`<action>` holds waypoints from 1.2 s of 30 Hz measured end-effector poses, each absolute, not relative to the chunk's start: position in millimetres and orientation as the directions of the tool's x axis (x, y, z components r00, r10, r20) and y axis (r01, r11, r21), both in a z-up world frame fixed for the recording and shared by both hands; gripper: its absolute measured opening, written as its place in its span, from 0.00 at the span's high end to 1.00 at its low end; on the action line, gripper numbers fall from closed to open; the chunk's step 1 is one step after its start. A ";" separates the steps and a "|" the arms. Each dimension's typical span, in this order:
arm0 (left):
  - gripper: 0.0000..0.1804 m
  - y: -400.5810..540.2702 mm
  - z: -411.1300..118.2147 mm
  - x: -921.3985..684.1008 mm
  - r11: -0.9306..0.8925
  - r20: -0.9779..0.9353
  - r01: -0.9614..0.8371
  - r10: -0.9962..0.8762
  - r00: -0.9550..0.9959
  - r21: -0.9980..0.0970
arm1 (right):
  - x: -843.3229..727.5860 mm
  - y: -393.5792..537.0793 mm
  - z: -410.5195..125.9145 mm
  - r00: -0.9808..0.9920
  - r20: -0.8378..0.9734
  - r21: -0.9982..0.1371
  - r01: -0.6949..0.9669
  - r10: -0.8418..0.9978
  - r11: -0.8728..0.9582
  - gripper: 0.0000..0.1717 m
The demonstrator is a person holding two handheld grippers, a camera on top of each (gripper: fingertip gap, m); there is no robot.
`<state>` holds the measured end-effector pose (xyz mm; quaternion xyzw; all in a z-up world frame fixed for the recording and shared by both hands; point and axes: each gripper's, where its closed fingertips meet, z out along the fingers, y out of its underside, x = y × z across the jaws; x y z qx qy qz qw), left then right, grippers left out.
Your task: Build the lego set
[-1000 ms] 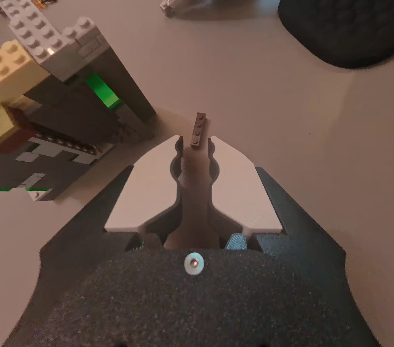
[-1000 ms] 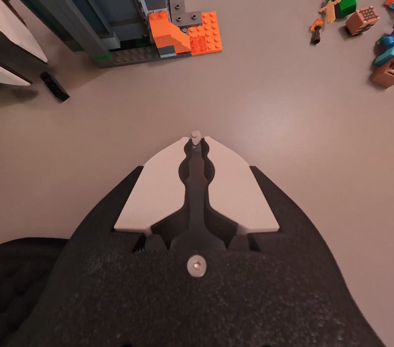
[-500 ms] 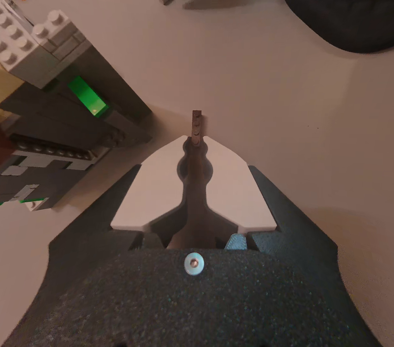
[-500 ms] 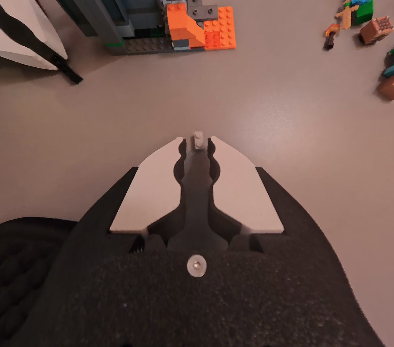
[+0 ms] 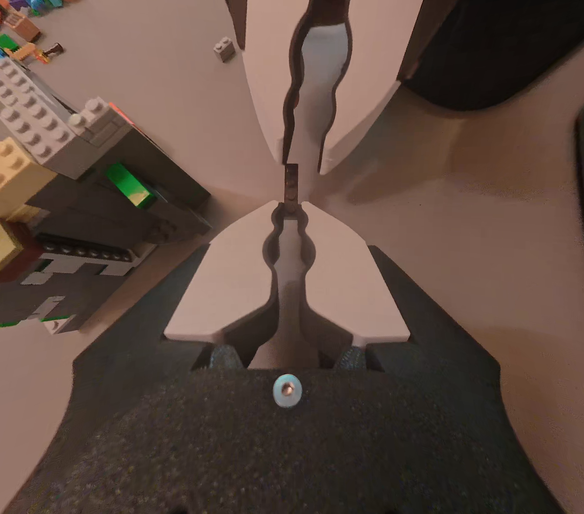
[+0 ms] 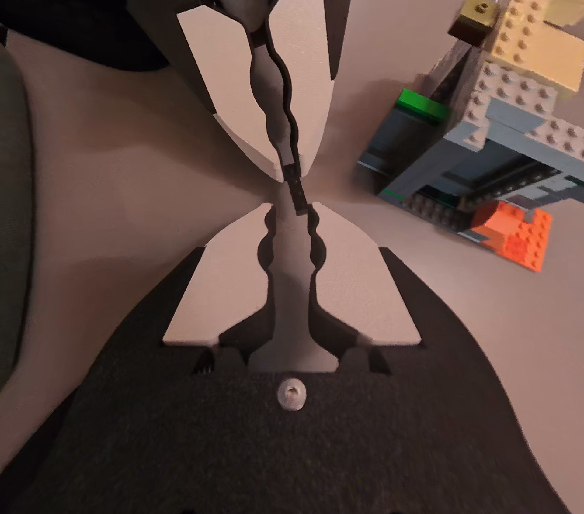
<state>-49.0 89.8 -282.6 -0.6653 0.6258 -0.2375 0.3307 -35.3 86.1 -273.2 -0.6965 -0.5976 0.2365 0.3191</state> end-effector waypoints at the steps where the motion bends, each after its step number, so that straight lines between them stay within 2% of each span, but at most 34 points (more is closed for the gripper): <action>1: 0.96 89.7 -282.2 -50.1 0.006 -0.104 -0.681 -0.989 0.104 -0.732 | -37.1 85.8 -274.5 0.167 0.058 -0.720 0.690 0.984 -0.074 0.89; 14: 0.96 79.7 -267.8 -43.5 0.057 -0.131 -0.662 -0.989 0.062 -0.747 | -38.6 79.3 -265.4 0.096 0.127 -0.665 0.747 0.987 0.013 0.88; 19: 0.96 75.9 -261.5 -41.7 0.075 -0.142 -0.649 -0.989 0.051 -0.757 | -40.5 77.8 -262.2 0.075 0.148 -0.656 0.754 0.986 0.042 0.95; 28: 0.94 84.2 -251.5 -43.0 0.024 -0.104 -0.580 -0.989 0.106 -0.815 | -40.4 83.6 -254.1 0.126 0.086 -0.708 0.706 0.988 -0.028 0.96; 36: 0.93 106.3 -226.8 -48.9 -0.024 -0.087 -0.418 -0.966 0.244 -0.908 | -31.1 100.7 -235.9 0.237 0.038 -0.779 0.615 0.971 -0.120 0.96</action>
